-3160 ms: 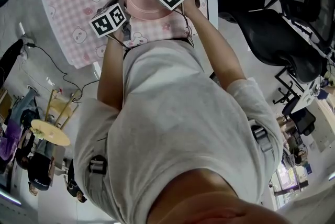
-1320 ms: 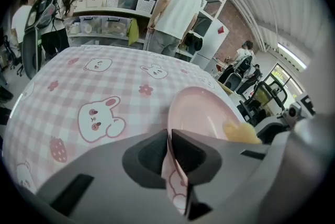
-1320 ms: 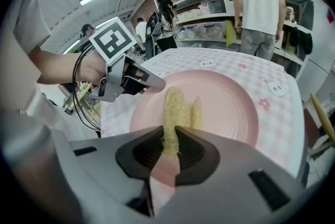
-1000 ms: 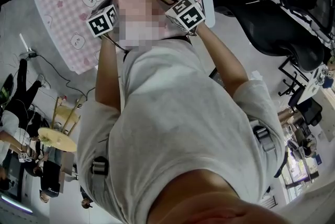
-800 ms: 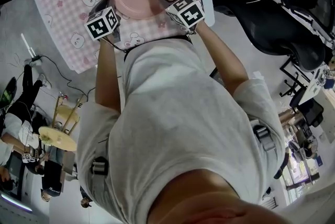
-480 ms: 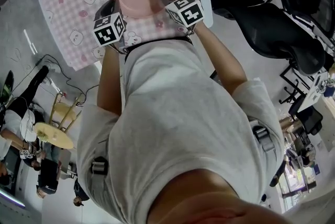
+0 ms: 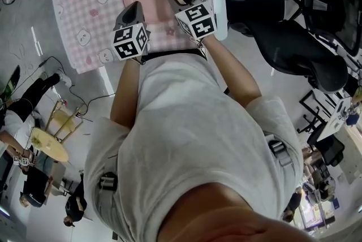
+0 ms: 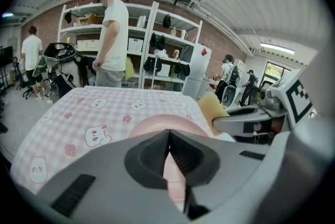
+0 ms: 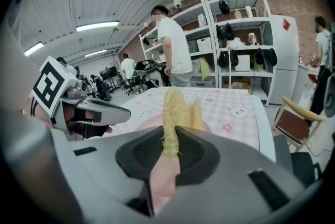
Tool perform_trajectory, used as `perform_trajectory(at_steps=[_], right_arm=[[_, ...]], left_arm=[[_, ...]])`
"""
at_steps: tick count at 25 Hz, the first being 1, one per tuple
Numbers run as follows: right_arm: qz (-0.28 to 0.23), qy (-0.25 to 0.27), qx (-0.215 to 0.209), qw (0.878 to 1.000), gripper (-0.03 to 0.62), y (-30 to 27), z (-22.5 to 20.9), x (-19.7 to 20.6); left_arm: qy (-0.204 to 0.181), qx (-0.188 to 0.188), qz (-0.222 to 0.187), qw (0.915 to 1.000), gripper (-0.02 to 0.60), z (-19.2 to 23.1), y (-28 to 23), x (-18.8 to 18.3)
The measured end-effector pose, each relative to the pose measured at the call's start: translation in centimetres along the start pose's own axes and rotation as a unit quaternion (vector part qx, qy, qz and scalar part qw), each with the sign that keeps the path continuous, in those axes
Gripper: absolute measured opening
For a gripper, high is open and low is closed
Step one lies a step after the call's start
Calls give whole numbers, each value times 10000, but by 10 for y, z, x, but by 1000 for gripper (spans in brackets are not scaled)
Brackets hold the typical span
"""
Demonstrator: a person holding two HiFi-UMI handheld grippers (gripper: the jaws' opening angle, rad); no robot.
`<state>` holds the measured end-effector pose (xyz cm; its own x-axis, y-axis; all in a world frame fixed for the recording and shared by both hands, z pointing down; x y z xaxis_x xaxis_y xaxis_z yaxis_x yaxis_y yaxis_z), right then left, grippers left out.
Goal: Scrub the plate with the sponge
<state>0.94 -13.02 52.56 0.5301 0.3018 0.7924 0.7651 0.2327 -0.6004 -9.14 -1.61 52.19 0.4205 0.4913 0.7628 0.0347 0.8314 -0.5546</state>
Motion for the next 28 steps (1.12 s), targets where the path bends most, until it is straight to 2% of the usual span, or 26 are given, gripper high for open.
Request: perform_trajectory(at_steps=[8, 12, 17, 23, 28], right_arm=[[-941, 188, 438, 9944, 60, 27, 15, -49], [-1400, 180, 745, 9872, 60, 49, 29, -70], [-1744, 202, 1045, 9789, 60, 71, 53, -81], [-2089, 320, 1402, 9673, 60, 103, 86, -85], [-2282, 355, 1462, 9619, 60, 133, 103, -78]], left_arm=[[-231, 145, -966, 9949, 11, 0, 40, -53], [-535, 308, -1296, 9896, 11, -6, 67, -72], [-885, 443, -1588, 9823, 11, -8, 103, -75], [-1009, 822, -1871, 9737, 11, -9, 133, -70], [-1142, 977, -1972, 9688, 11, -28, 143, -64]])
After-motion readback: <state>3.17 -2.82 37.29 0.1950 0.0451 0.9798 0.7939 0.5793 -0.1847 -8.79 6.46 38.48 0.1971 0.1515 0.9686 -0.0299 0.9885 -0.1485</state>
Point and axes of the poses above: the fingertips, and each gripper's own axes: y backward along the fingers, z to its left, x out of its underside, the point moved 4 cm from there along y, backward along the fingers, and after that the axes turned 11 degrees about x, right-handed, at the moved point
